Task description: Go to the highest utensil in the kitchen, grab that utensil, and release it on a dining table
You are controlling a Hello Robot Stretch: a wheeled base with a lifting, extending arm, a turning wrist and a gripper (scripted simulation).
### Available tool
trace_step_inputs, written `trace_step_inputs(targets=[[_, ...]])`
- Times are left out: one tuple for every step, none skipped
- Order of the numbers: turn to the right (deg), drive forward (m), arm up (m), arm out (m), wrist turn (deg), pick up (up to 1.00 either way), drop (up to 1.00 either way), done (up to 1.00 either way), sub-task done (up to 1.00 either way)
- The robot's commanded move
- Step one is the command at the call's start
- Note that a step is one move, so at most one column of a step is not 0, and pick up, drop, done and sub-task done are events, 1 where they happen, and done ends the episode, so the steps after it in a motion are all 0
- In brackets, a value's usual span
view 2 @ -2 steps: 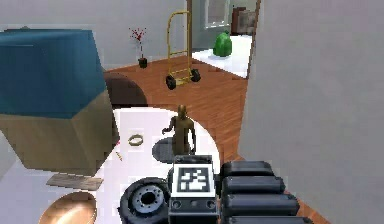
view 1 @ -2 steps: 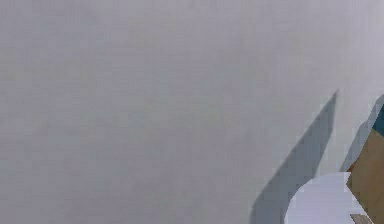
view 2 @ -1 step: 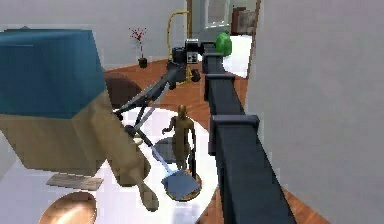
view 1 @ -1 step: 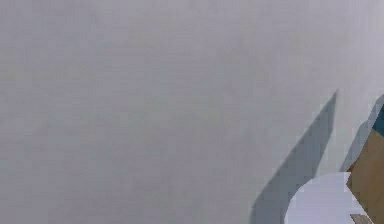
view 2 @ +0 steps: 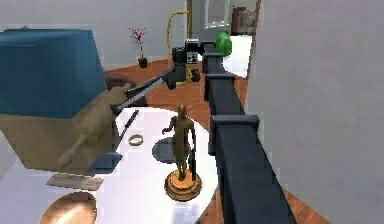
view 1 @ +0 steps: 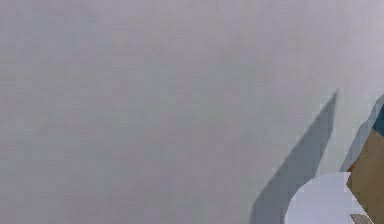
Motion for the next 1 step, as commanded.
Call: trace_step_inputs(targets=[[0.0,0.00,-0.08,0.00,0.0,0.00,0.00,0.00,0.00]])
